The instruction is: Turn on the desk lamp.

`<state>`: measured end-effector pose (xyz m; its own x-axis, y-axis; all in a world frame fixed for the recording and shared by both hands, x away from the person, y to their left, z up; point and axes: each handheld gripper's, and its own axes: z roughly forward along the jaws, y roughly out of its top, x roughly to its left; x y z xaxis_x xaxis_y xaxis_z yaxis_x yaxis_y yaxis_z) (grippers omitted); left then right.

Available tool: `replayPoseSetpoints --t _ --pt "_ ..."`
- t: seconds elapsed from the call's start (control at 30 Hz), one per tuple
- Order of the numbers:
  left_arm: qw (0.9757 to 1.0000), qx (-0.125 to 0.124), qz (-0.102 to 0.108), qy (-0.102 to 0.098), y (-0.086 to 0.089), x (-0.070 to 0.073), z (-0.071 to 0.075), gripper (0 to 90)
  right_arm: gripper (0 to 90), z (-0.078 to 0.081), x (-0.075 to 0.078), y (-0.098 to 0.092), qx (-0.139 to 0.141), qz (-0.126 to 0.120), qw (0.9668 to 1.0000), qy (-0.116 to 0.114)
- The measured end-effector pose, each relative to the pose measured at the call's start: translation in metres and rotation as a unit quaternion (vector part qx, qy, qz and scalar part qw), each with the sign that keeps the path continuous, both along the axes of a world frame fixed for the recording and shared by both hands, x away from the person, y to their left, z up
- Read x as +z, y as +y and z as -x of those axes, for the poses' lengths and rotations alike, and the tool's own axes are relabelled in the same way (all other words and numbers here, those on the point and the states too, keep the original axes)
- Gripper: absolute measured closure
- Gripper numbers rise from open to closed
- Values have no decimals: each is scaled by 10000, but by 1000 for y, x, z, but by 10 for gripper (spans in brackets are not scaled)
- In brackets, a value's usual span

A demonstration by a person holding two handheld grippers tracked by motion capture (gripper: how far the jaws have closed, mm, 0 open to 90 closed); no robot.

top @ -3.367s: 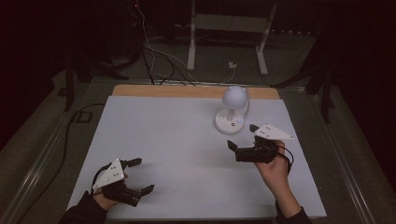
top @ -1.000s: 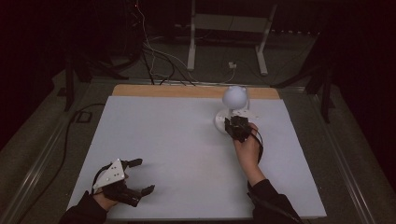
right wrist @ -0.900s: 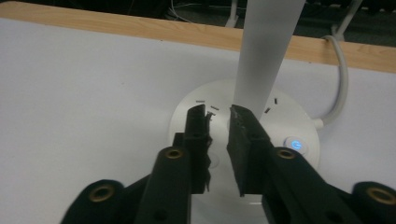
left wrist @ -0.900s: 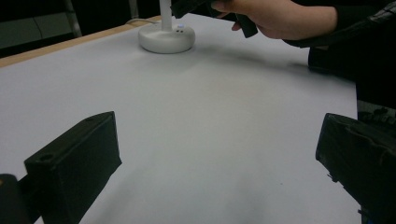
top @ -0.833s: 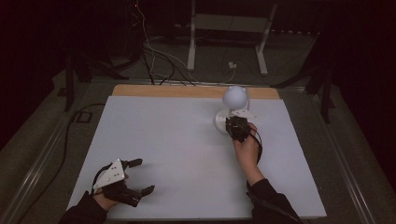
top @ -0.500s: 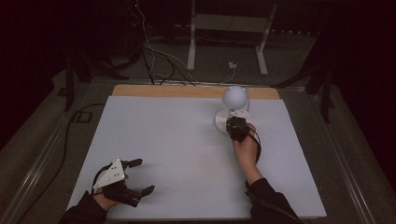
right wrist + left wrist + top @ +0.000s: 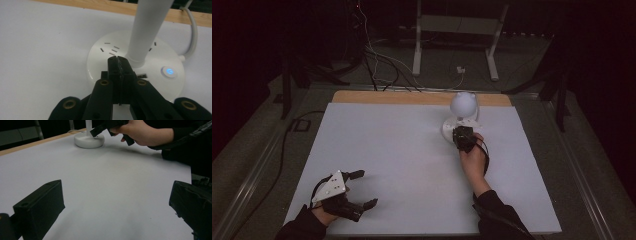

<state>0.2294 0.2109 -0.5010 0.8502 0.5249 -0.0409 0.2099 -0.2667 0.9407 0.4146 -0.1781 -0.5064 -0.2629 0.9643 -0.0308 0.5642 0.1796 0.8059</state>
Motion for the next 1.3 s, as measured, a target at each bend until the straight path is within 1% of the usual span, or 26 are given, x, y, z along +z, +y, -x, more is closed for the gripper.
replayPoseSetpoints --t 0.07,0.3,0.53,0.63,0.67,0.7,0.77,0.83,0.97,1.0,1.07,1.17,1.23,1.3 --pt "10000 3 17 -1 0 0 0 3 900 0 -1 2 15 82 10000 -27" --pt "10000 -4 2 10 0 0 0 3 900 -1 -3 1 -3 46 10000 -22" --pt "10000 0 -10 11 0 0 0 3 900 1 -4 2 26 89 9999 -65" --pt "10000 -6 -27 1 0 0 0 3 900 1 -5 3 17 137 9999 -95" --pt "10000 -10 -28 12 -1 0 0 3 900 2 -5 3 26 189 9998 -111" --pt "10000 -12 -37 11 -1 0 0 3 900 2 -5 4 8 183 9998 -100" --pt "10000 -14 -38 6 -1 0 0 3 900 2 -5 5 0 255 9996 -148" --pt "10000 -9 -7 8 -1 0 0 3 900 1 -6 6 -1 314 9994 -163" --pt "10000 -10 -28 3 -1 0 0 3 900 0 -4 5 -30 156 9999 -56" --pt "10000 -9 2 4 0 0 0 3 900 0 -3 4 -35 112 9999 -79" --pt "10000 -5 -6 9 0 0 0 3 900 3 1 2 0 4 9999 -127" --pt "10000 -16 -23 2 0 0 0 3 900 6 8 1 81 -35 9998 -157" --pt "10000 -15 3 8 -1 0 0 3 886 8 12 0 126 -121 9997 -187" --pt "10000 -10 -18 4 0 0 0 3 873 12 16 -1 148 -223 9994 -216"
